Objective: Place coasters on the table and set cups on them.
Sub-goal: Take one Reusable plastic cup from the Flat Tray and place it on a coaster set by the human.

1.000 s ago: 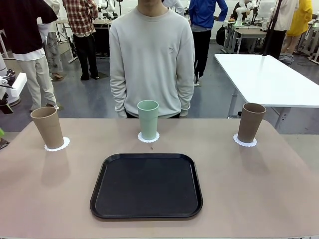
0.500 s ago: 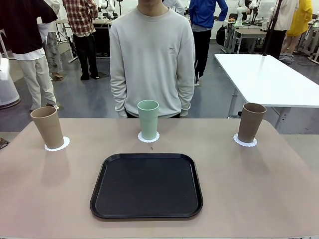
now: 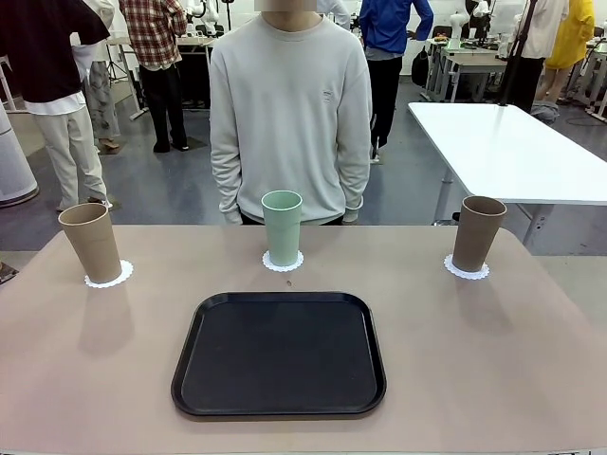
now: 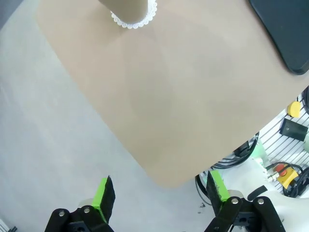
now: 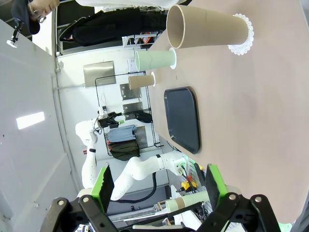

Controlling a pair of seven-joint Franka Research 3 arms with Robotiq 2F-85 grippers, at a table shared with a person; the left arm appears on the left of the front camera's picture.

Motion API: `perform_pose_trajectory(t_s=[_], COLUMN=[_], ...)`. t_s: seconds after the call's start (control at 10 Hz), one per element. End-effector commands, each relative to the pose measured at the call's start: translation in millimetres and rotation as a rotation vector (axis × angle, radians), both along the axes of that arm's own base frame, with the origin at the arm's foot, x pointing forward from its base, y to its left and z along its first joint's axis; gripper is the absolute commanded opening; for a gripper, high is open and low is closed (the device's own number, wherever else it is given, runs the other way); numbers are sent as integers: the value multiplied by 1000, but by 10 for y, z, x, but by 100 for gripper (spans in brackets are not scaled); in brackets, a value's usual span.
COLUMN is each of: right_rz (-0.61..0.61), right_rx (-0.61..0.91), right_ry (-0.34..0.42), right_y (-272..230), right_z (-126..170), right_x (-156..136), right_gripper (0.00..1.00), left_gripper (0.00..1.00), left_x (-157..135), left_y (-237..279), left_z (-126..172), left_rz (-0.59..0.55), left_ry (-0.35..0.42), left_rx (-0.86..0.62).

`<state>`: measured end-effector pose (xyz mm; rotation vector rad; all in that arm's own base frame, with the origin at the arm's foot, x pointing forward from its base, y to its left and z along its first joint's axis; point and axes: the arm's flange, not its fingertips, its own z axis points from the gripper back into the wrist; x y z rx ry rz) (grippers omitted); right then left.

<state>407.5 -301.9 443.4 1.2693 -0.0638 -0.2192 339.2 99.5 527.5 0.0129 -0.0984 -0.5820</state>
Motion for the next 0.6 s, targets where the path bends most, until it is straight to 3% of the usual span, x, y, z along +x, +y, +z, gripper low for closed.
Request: perform_pose_trajectory(t_s=[0.0, 0.2, 0.3, 0.5], right_rz=[-5, -5, -5, -5], right_rx=[4, 4, 4, 4], right_ry=[-4, -4, -4, -4], right_y=[8, 8, 8, 8], right_z=[13, 13, 13, 13], right_x=[-1, -1, -1, -1], right_gripper=[100, 100, 100, 100], left_gripper=[100, 100, 100, 100], left_x=[-16, 173, 195, 300], left_y=[10, 696, 885, 1268], left_z=[-11, -94, -203, -342], left_rz=[20, 14, 57, 152], left_ry=[10, 167, 180, 176], left_rx=[0, -678, -843, -1001])
